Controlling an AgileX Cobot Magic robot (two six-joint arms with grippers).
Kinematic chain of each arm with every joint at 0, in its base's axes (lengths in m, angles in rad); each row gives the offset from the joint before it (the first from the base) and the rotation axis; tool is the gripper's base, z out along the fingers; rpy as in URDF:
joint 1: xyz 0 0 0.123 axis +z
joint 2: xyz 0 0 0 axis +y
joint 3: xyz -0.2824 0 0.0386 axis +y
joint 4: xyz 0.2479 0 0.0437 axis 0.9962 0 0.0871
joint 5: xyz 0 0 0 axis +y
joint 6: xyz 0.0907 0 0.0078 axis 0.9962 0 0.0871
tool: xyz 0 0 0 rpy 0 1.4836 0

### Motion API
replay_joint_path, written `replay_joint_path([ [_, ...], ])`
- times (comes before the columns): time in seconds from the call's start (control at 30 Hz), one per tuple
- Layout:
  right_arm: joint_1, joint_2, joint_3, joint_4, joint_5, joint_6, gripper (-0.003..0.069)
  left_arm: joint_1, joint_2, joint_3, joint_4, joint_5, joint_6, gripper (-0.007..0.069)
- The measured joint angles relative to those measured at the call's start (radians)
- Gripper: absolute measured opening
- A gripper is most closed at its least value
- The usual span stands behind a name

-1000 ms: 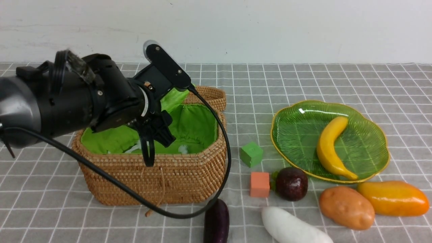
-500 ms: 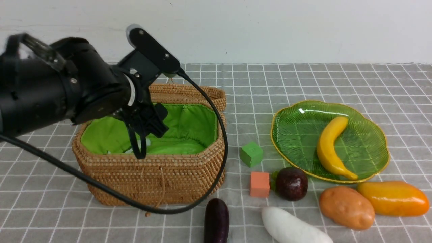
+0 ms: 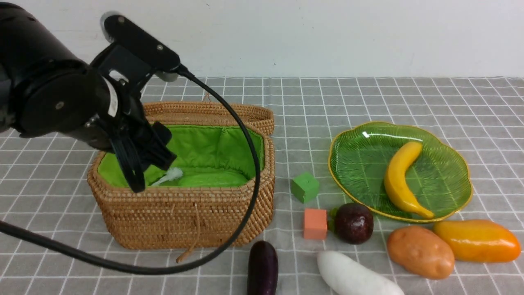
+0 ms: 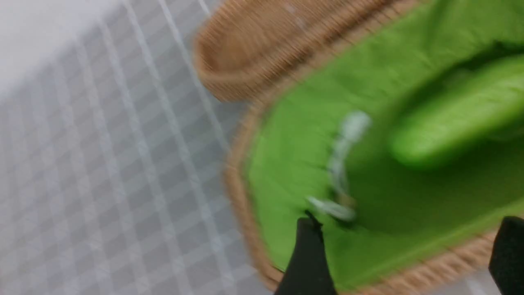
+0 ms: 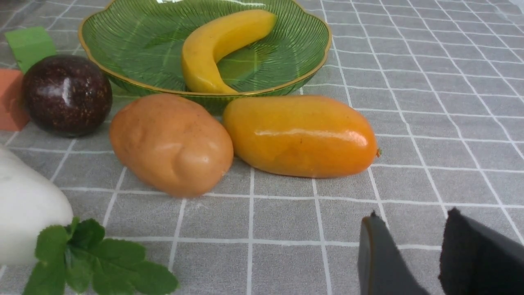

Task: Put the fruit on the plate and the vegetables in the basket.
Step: Use the left arm to grab an eggplant and put it into the left basket

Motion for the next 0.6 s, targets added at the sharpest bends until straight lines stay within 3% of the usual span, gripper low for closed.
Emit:
replay_joint_path([
  [0.1, 0.0, 0.0, 0.0, -0.001, 0.0, 0.0, 0.0241, 0.0, -0.002, 0.001, -0.227, 0.074, 0.045, 0.0542],
  [0.37, 0.0, 0.0, 0.0, -0.001, 0.0, 0.0, 0.0241, 0.0, -0.002, 0.003, -0.641, 0.133, 0.096, 0.0542],
  [0.6, 0.0, 0.0, 0.0, -0.001, 0.0, 0.0, 0.0241, 0.0, 0.02, 0.003, -0.832, 0.132, 0.181, 0.0542],
])
